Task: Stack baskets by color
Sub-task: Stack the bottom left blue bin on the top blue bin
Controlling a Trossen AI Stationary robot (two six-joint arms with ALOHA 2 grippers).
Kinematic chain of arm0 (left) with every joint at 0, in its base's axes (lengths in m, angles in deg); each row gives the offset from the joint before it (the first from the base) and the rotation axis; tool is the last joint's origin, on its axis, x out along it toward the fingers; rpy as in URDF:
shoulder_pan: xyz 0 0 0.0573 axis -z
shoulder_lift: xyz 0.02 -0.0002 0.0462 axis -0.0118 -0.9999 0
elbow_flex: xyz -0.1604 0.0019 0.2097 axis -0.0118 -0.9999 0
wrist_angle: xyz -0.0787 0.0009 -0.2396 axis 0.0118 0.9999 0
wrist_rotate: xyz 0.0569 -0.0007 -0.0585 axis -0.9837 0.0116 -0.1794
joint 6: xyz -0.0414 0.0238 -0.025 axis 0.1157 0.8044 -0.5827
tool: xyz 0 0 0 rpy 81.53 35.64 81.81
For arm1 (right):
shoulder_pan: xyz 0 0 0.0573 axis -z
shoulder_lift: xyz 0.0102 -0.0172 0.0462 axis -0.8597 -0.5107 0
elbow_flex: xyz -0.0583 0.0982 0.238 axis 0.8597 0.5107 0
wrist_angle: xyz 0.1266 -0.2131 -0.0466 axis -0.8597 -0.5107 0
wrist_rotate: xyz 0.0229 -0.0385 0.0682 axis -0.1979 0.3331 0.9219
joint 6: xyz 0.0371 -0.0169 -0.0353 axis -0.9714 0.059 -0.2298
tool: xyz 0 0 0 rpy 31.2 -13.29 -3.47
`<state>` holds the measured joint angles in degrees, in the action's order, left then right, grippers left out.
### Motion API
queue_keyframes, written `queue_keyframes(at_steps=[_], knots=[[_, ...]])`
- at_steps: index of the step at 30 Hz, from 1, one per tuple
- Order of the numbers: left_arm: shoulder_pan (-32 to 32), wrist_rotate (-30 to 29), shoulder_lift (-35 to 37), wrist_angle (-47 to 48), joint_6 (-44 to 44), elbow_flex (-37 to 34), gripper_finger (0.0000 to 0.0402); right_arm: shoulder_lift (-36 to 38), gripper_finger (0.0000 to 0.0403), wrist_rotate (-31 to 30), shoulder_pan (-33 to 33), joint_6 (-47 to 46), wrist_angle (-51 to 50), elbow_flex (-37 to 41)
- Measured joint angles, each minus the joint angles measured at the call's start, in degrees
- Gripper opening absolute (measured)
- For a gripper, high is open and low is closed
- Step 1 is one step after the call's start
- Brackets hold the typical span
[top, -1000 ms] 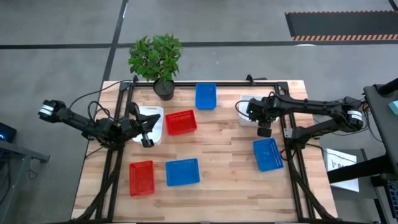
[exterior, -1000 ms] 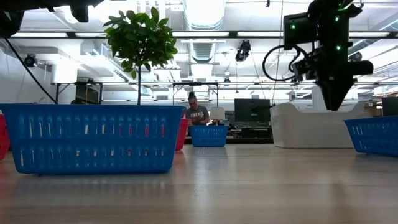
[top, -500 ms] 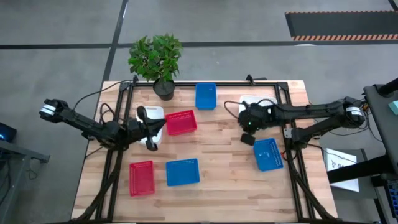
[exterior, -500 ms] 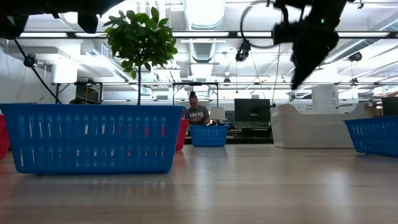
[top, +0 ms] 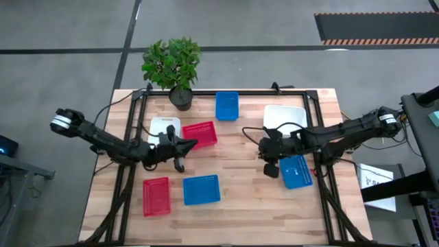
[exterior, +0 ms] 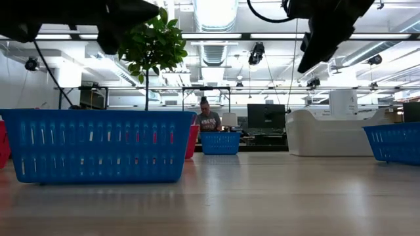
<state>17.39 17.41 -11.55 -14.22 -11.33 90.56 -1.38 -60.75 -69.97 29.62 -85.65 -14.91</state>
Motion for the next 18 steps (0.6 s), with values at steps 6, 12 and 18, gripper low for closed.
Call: queue_keyframes(at_steps=[6,12,18], knots=[[0.0,0.1,-5.0,0.1,1.4,4.1,0.0,0.0,0.0085,5.7,-2.9,-1.6,-0.4,0.0],[0.0,6.5,-7.2,9.8,-1.1,8.1,0.0,-0.2,0.0126,5.6,-7.1,-1.8,-0.1,0.2],[0.1,13.1,-6.5,41.8,-4.8,19.1,0.0,-1.6,0.0139,-2.0,-10.8,-1.7,0.0,0.2]])
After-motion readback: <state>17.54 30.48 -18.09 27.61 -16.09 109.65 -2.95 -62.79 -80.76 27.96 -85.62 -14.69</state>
